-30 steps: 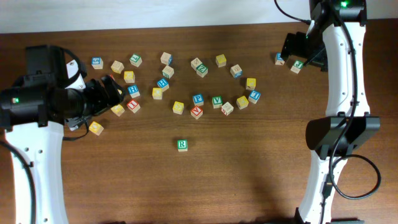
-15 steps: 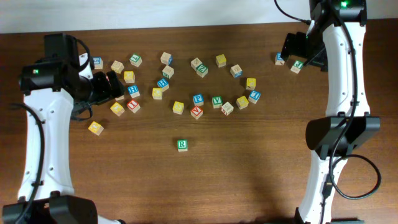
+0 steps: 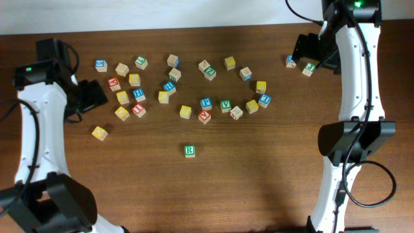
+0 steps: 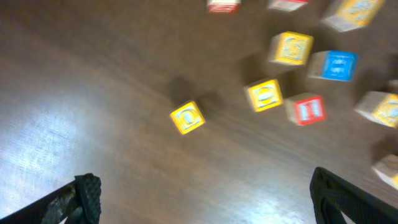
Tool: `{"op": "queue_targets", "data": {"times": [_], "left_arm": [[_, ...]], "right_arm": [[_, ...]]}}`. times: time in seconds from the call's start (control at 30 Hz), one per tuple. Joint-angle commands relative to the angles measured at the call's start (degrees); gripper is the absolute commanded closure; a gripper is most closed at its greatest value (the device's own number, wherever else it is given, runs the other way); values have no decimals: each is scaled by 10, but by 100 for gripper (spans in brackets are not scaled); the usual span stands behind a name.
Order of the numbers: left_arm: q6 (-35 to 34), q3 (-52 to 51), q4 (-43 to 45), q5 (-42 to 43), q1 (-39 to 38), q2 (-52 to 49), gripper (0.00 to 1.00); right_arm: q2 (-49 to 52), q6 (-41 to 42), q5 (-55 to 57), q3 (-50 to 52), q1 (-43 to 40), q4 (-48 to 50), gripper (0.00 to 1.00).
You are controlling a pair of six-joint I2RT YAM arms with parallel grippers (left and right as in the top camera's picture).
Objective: Spell out RSS
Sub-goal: 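Move the left gripper over the yellow S block in the left cluster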
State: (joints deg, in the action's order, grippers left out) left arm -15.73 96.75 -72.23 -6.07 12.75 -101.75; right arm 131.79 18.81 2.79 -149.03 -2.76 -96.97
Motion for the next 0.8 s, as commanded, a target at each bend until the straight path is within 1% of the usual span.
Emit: {"op": "queue_targets", "data": {"times": [0.0, 0.03, 0.07, 0.1, 0.2, 0.3, 0.33, 0.43, 0.5, 0.53, 0.57, 0.67, 0.7, 0.73, 0.77], "left_arm": [[-14, -3, -16, 16, 14, -37, 1], [-13, -3, -15, 54, 13, -44, 1], [7, -3, -14, 103, 8, -52, 1], [14, -3, -9, 112, 1, -57, 1], [12, -3, 7, 112, -30, -71, 1], [12, -3, 64, 108, -50, -76, 1], [12, -3, 104, 107, -52, -76, 1], [12, -3, 174, 68, -52, -92, 1], [12, -3, 205, 57, -62, -120, 1], [12, -3, 212, 47, -66, -131, 2], [12, -3, 219, 48, -69, -151, 5], [13, -3, 233, 30, -70, -193, 28], [13, -3, 236, 33, -70, -203, 33], [13, -3, 238, 33, -70, -212, 35], [13, -3, 247, 32, -70, -221, 40]], "right_arm": [[-7, -4, 5, 0, -3, -1, 2], [-7, -4, 5, 0, -3, -1, 2], [-7, -4, 5, 0, -3, -1, 2], [-7, -4, 5, 0, -3, -1, 2], [-7, -4, 5, 0, -3, -1, 2], [-7, -4, 5, 0, -3, -1, 2], [-7, -4, 5, 0, -3, -1, 2], [-7, -4, 5, 0, -3, -1, 2], [-7, -4, 5, 0, -3, -1, 2], [-7, -4, 5, 0, -3, -1, 2], [-7, -4, 5, 0, -3, -1, 2], [-7, -4, 5, 0, -3, -1, 2], [-7, -4, 5, 0, -3, -1, 2], [-7, -4, 5, 0, -3, -1, 2], [-7, -4, 5, 0, -3, -1, 2]]}}
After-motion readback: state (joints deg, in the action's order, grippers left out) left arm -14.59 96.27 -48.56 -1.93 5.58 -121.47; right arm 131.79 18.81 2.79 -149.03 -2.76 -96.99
